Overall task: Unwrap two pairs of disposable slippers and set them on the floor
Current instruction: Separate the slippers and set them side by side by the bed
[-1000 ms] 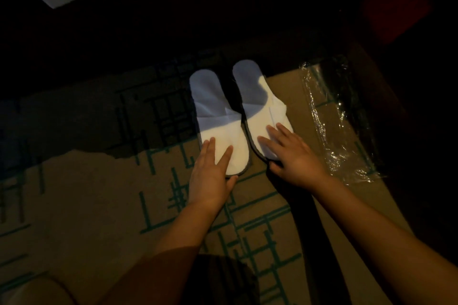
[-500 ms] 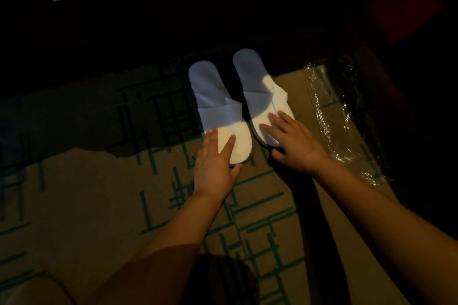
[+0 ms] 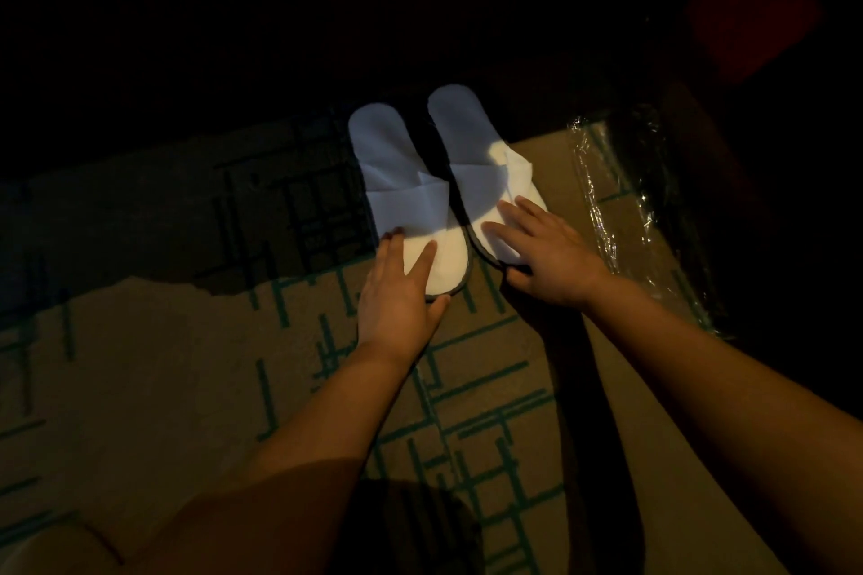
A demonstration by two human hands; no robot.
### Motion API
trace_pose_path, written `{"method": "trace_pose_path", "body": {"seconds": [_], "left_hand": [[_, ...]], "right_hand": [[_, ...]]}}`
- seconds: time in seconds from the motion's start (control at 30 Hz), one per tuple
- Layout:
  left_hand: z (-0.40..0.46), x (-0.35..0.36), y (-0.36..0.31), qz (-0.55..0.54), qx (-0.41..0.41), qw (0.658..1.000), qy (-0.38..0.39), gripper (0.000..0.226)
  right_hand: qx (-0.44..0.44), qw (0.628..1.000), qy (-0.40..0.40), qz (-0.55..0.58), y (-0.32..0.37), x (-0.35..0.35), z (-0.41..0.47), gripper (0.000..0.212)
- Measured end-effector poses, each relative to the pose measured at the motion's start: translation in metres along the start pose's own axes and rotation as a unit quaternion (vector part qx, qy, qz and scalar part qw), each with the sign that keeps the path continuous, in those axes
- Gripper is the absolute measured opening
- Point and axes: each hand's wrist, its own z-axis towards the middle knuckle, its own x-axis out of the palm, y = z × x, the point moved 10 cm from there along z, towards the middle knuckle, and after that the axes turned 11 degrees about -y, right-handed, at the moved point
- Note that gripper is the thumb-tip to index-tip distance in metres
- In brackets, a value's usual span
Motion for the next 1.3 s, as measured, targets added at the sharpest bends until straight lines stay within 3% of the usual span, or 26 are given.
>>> {"method": "trace_pose_path", "body": {"seconds": [0.27,0.53,0.67,0.77,0.9,1.1,1.3], "left_hand": [[-0.004,-0.005,-0.003,-0.013,0.028,0.999,0.036,0.076],[-0.012,-0.064,0.012,-0.036,0.004,0.997,0.070,0.065],[-0.042,-0.130,0.013,-0.003,-0.054,0.993,0.105,0.047],[-0.073,-0.188,0.019,-0.045,-0.157,0.977,0.138,0.044],[-0.109,-0.279,0.021,-0.099,-0.268,0.951,0.116,0.041],[-0.183,-0.407,0.000,-0.081,-0.352,0.921,0.148,0.043],[-0.249,-0.538,-0.036,-0.121,-0.411,0.893,0.136,0.043]], "right_hand": [[0.010,1.000,0.000,-0.007,0.001,-0.004,-0.001,0.066],[0.057,0.994,-0.075,0.056,0.037,-0.044,-0.025,0.051],[0.146,0.981,-0.029,0.123,0.070,-0.072,-0.068,0.045],[0.222,0.942,0.028,0.250,0.106,-0.101,-0.113,0.049],[0.278,0.909,0.062,0.304,0.152,-0.156,-0.165,0.039],[0.298,0.899,0.091,0.308,0.216,-0.270,-0.219,0.037],[0.247,0.923,0.120,0.270,0.268,-0.390,-0.238,0.041]]}}
